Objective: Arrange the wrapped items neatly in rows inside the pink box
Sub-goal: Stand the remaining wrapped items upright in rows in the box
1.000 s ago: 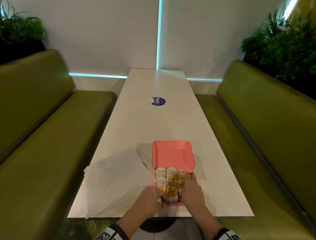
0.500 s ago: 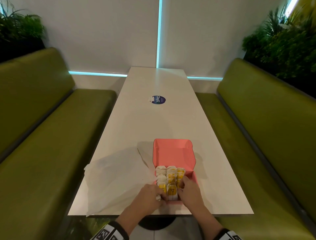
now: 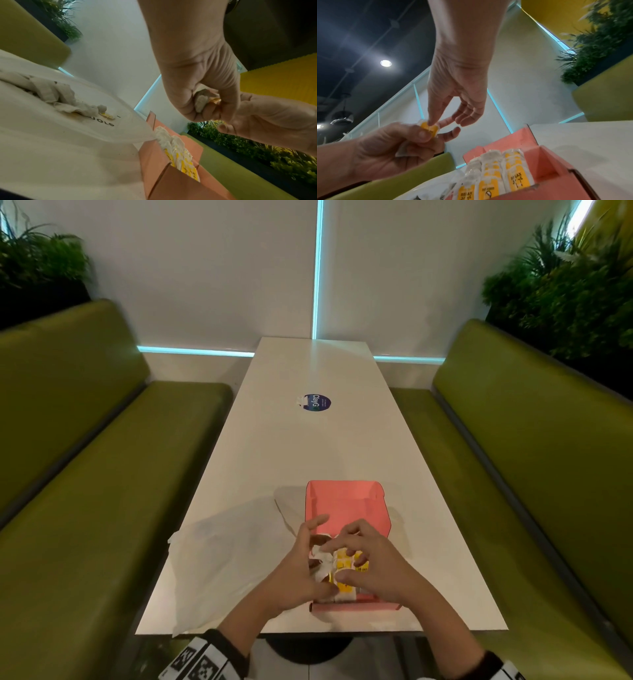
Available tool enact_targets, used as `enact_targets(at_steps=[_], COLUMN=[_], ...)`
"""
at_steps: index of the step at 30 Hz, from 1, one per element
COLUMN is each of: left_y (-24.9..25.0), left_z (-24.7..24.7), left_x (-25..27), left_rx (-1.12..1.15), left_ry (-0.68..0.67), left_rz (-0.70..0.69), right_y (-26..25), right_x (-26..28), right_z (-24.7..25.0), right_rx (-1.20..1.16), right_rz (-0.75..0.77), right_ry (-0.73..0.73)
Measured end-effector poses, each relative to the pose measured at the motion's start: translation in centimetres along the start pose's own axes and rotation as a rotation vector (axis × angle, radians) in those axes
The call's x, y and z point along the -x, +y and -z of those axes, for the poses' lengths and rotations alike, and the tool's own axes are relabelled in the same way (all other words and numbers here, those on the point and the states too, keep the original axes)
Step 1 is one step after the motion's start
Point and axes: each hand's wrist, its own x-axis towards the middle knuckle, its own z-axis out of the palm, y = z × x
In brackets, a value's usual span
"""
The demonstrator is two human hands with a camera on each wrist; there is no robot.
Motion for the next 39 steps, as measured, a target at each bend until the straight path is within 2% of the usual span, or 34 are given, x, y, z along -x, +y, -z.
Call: enact_targets(at_steps=[2,5,9,12,13,14,16,17,18,21,22,23,26,27,28,30,32,35,39], left_y=[0.4,0.4,0.2,0.4,0.5,0.5,0.7,0.9,0.9,0.7,0.5,0.2,-0.4,-0.4,-0.2,0.4,0.8,0.9,0.8], left_z=[0.0,0.0,0.6,1.1,1.2,1.3,1.2,1.2,1.2,1.1,1.2,1.2,1.3,1.3,1.2,1.2,1.2,1.4,1.5], left_x=[0.1,0.0,-0.2,-0.4,-0.5,-0.5,-0.5,-0.5,-0.5,-0.7,-0.8,-0.8,-0.9,-0.9,-0.8,-0.7,-0.7,-0.8,-0.8], left_rx=[0.056,0.078,0.045,-0.04,-0.047,-0.044,-0.046,-0.052,-0.05,-0.033,-0.041,-0.061,-0.174,-0.186,-0.173,-0.094,-0.04,-0.05,-0.023], left_ry=[-0.034,-0.046,0.056,0.16,0.195,0.231,0.302,0.33,0.349,0.351,0.346,0.336,0.239,0.195,0.158,0.096,0.063,0.107,0.164], left_rz=[-0.008,-0.02,-0.038,-0.055,-0.072,-0.093,-0.132,-0.148,-0.16,-0.167,-0.166,-0.168,-0.205,-0.215,-0.22,-0.212,-0.196,-0.168,-0.136], right_y=[-0.1,-0.3,-0.2,-0.2,-0.4,-0.7,-1.4,-1.7,-1.9,-2.0,-2.0,-1.9,-2.1,-2.1,-2.0,-1.9,-1.9,-1.9,-2.0], right_x=[-0.2,-0.7,-1.2,-1.3,-1.2,-1.0,-0.8,-0.8,-0.8,-1.1,-1.2,-1.2,-0.8,-0.8,-0.8,-1.0,-1.0,-0.8,-0.7], right_z=[-0.3,-0.6,0.3,0.9,1.1,1.2,1.2,1.1,0.9,1.2,1.2,1.3,1.6,1.6,1.6,1.8,1.8,1.7,1.7], right_rx=[0.025,0.0,-0.067,0.188,0.274,0.306,0.27,0.267,0.305,0.531,0.555,0.521,0.351,0.332,0.322,0.3,0.224,0.097,-0.002], right_rz=[0.055,0.068,-0.057,-0.148,-0.145,-0.141,-0.147,-0.156,-0.173,-0.28,-0.269,-0.234,-0.074,-0.05,-0.044,-0.067,-0.08,-0.094,-0.092], right_ry=[-0.005,0.079,0.302,0.476,0.469,0.368,0.002,-0.118,-0.111,0.252,0.306,0.278,-0.089,-0.153,-0.139,-0.019,0.01,0.023,0.134])
